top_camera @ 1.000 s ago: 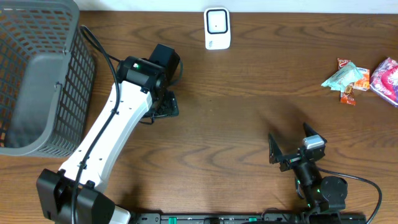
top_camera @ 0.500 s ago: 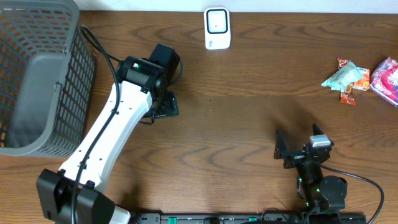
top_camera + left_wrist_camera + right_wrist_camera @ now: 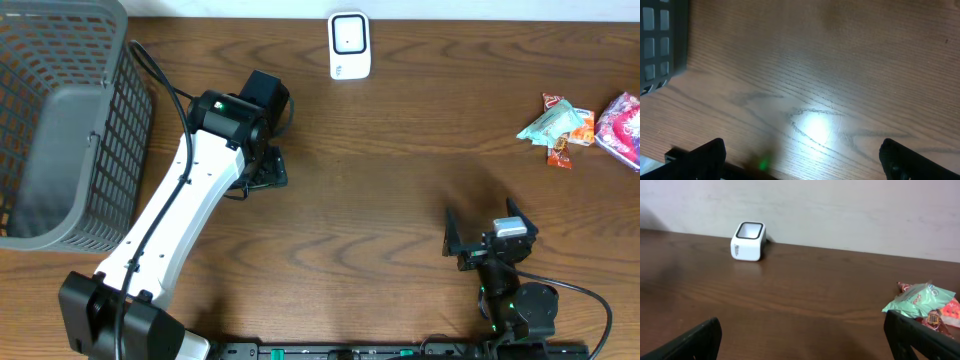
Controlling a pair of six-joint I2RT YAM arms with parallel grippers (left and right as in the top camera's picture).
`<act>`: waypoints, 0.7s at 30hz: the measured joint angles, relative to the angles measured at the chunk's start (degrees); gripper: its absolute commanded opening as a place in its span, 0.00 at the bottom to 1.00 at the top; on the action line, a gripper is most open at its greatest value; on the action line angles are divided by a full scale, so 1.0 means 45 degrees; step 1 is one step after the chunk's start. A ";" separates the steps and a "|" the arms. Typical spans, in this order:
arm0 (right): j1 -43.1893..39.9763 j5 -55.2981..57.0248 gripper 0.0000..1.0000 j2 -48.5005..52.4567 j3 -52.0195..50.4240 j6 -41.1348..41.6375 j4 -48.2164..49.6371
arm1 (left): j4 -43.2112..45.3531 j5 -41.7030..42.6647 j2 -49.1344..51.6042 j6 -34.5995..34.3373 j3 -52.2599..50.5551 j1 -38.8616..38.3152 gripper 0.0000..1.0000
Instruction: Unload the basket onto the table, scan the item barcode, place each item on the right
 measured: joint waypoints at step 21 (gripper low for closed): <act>0.0000 -0.0010 0.99 0.0000 0.0000 0.0102 0.0000 | 0.0000 0.0000 0.0000 0.0000 0.0000 0.0000 0.98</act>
